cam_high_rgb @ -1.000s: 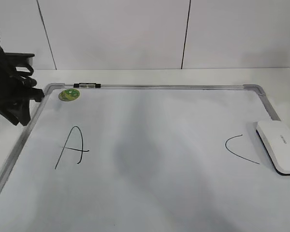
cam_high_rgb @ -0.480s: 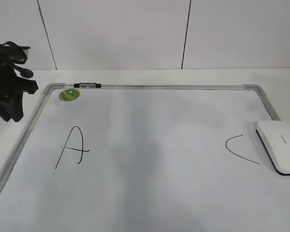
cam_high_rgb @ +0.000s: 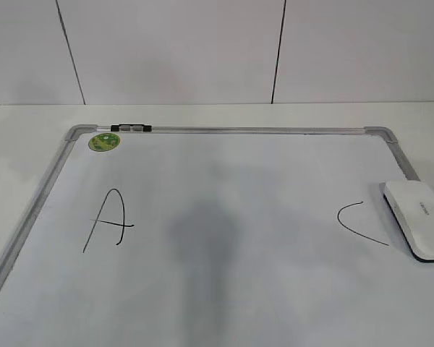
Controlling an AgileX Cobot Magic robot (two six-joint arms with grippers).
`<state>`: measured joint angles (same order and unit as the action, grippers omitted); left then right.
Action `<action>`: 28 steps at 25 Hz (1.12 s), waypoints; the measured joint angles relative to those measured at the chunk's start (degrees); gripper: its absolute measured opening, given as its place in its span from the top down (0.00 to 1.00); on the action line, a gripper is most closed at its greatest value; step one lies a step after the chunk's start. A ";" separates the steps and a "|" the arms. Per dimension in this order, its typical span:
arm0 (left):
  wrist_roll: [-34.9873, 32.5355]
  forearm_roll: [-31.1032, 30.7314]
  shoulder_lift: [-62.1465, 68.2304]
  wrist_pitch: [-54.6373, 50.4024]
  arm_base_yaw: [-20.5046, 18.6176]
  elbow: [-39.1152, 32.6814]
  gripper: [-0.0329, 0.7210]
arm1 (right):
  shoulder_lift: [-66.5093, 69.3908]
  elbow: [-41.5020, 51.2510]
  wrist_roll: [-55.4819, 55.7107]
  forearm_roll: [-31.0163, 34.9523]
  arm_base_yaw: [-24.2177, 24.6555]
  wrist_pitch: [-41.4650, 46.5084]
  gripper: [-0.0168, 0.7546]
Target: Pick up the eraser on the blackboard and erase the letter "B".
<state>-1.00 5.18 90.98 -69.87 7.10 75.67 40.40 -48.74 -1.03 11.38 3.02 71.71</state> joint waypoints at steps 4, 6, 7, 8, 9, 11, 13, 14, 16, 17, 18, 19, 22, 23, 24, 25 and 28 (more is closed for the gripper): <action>0.00 0.21 -9.23 -0.09 0.00 -7.03 0.71 | -9.33 3.28 0.13 0.38 0.00 0.36 0.32; 0.00 -0.49 -14.63 -0.13 0.00 -10.60 0.71 | -14.23 4.32 0.13 0.38 0.00 0.36 0.35; 0.00 -1.12 -17.00 -0.23 0.00 -12.50 0.71 | -16.59 4.97 0.13 -0.01 0.00 0.49 0.35; -0.04 -1.67 -20.00 -0.23 0.00 -14.38 0.71 | -18.86 5.30 0.13 -0.76 0.00 0.57 0.36; -0.04 -2.09 -23.16 -0.23 0.00 -15.94 0.71 | -20.73 5.76 0.13 -1.63 0.00 0.57 0.36; -0.04 -2.55 -29.36 0.94 0.00 -19.73 0.71 | -24.93 6.82 0.13 -4.25 0.00 0.72 0.36; -0.13 -2.63 -36.41 3.29 0.00 -23.30 0.71 | -28.75 7.99 0.13 -7.13 0.00 0.87 0.36; -0.13 -2.79 -39.34 4.69 0.00 -25.31 0.71 | -30.25 8.77 0.13 -8.13 0.00 0.85 0.36; -0.13 -3.20 -46.13 6.71 0.00 -28.96 0.71 | -33.87 10.88 0.13 -8.99 0.00 0.89 0.36; -0.13 -3.40 -49.41 7.33 0.00 -30.91 0.71 | -35.10 11.89 0.13 -8.99 0.00 0.99 0.36; -0.13 -3.52 -52.13 7.46 0.00 -32.73 0.71 | -36.27 12.91 0.13 -8.99 0.00 1.04 0.36; -0.13 -3.61 -55.16 7.58 0.00 -34.57 0.71 | -37.41 14.15 0.13 -9.07 0.00 1.04 0.36; -0.13 -3.74 -63.67 7.34 0.00 -39.06 0.71 | -40.40 16.83 0.13 -9.07 0.00 1.46 0.37; -0.13 -3.74 -66.72 7.22 0.00 -40.15 0.71 | -41.02 17.12 0.02 -9.07 0.00 1.74 0.37; -0.13 -3.74 -69.76 7.22 0.00 -41.30 0.71 | -41.31 17.26 0.02 -9.07 0.00 1.74 0.37; -0.13 -3.74 -72.31 7.22 0.00 -42.30 0.71 | -41.39 17.30 -0.10 -9.12 0.00 1.74 0.37; -0.13 -3.63 -81.12 7.22 0.00 -44.66 0.71 | -41.39 17.30 -0.21 -9.25 0.00 1.64 0.37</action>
<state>-1.13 1.55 9.86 -62.65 7.10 31.01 -0.99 -31.44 -1.24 2.13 3.02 73.34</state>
